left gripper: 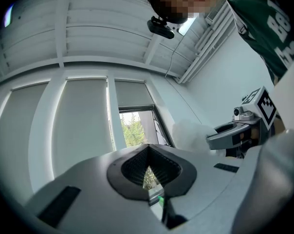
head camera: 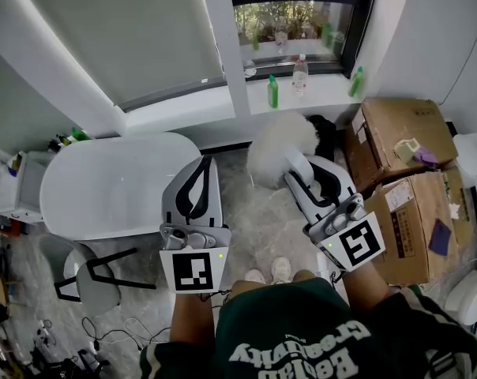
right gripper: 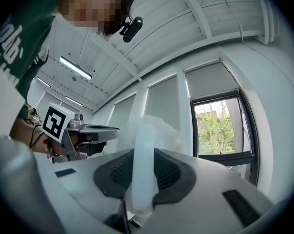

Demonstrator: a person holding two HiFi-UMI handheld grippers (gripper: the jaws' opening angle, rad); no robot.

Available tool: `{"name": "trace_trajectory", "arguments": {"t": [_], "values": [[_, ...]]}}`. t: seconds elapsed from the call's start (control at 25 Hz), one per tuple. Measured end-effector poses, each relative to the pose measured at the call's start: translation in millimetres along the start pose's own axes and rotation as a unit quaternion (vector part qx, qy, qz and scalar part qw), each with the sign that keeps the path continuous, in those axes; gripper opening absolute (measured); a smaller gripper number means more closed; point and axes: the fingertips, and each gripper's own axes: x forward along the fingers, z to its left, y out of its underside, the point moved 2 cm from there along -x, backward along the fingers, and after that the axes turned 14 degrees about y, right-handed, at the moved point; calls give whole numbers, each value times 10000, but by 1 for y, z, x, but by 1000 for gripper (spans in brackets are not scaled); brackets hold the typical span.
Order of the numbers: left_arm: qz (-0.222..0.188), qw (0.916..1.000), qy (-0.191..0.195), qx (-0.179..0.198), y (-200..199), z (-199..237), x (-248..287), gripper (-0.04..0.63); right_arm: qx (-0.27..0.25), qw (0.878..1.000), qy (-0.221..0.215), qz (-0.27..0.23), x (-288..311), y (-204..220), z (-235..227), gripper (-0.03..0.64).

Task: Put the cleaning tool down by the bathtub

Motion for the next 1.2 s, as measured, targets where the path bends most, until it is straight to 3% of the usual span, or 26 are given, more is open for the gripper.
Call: {"name": "trace_trajectory", "arguments": {"t": [0.44, 0.72, 1.2], "values": [[-146, 9998, 98, 83, -8, -16, 16, 6, 29, 10000, 50, -72, -9, 2, -17, 97], [16, 9998, 139, 172, -7, -25, 21, 6, 55, 10000, 64, -32, -15, 6, -27, 97], [-105, 9998, 5, 171, -1, -16, 36, 6, 9, 10000, -9, -73, -5, 13, -36, 97]]}}
